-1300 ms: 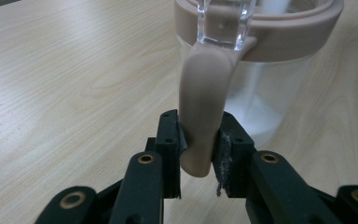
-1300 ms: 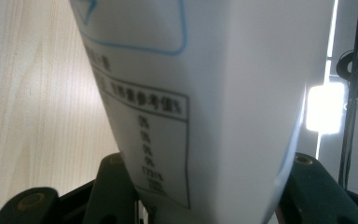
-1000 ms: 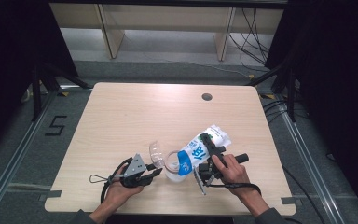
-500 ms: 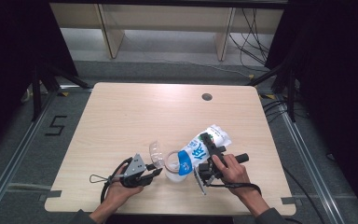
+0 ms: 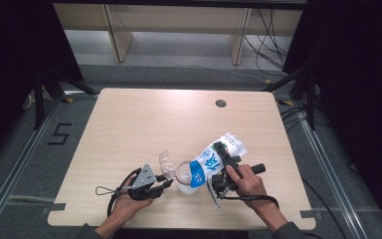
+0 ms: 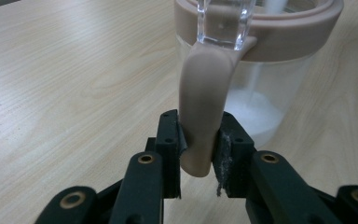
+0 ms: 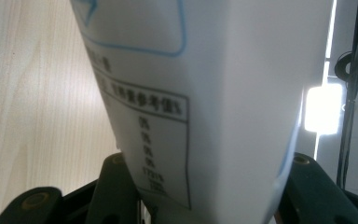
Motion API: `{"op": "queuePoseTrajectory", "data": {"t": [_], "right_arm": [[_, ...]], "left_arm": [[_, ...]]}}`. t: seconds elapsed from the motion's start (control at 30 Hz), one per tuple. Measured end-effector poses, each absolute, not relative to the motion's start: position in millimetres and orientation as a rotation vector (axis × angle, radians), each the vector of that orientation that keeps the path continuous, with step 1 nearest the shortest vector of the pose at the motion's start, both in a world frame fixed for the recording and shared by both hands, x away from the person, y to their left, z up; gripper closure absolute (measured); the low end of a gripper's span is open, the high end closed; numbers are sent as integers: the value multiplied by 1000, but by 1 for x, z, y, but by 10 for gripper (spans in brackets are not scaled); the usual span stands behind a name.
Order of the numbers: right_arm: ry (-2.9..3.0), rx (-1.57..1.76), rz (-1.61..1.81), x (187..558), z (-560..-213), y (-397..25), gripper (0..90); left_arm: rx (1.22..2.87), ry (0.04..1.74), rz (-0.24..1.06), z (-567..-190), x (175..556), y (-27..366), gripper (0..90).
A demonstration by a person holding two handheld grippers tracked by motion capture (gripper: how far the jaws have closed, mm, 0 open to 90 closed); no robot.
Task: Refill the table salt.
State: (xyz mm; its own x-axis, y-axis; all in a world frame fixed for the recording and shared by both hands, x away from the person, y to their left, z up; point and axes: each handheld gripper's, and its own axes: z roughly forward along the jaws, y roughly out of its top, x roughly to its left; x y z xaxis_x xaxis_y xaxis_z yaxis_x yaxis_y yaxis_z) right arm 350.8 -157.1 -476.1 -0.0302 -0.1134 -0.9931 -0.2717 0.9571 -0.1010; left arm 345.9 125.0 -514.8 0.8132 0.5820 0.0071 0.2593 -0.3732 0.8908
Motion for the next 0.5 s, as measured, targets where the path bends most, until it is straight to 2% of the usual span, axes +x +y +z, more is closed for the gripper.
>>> {"op": "queuePoseTrajectory", "data": {"t": [0.5], "right_arm": [[1600, -305, 129, 350, -476, -157, 589]], "left_arm": [[1964, 629, 390, -515, 346, 125, 729]]}}
